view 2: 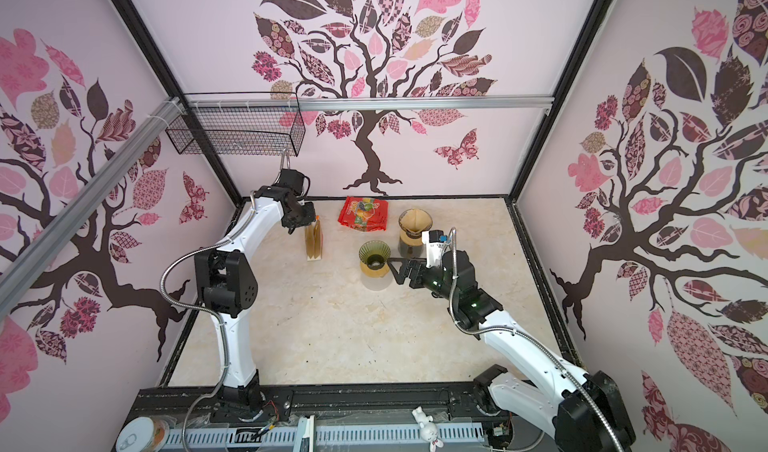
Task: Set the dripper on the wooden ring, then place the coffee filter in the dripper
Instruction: 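Lower the left gripper into the box and pinch the front brown filter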
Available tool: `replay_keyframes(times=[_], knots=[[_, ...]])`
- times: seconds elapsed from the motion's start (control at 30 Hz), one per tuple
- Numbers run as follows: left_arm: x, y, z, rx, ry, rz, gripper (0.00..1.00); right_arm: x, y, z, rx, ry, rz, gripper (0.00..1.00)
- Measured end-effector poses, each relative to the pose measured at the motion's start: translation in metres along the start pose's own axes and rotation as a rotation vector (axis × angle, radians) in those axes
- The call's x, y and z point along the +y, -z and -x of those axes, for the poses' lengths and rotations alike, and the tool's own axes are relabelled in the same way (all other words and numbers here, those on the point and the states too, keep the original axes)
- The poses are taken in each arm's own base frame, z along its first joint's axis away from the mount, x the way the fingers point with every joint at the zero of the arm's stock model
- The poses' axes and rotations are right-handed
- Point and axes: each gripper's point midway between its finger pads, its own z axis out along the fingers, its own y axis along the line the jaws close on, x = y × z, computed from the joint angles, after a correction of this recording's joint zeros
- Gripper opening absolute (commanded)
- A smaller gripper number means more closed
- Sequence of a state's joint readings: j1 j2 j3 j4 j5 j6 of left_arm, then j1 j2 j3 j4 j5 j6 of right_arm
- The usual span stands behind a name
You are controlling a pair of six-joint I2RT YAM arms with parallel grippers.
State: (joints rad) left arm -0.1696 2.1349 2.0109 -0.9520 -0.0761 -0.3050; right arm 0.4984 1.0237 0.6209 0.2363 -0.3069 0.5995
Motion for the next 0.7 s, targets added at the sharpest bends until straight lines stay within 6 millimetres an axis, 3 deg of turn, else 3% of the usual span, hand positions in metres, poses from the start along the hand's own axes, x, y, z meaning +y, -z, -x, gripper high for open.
replay_keyframes(times=[0.33,0.7], knots=[[0.008,-0.021,-0.010,0.052,-0.026,0.059,0.16,-0.001,0.000,0.001,-0.005,0.000,-0.007,1.00],[0.012,-0.029,-0.013,0.073,-0.030,0.087,0.14,-0.002,0.000,0.001,-0.009,-0.001,-0.013,1.00]])
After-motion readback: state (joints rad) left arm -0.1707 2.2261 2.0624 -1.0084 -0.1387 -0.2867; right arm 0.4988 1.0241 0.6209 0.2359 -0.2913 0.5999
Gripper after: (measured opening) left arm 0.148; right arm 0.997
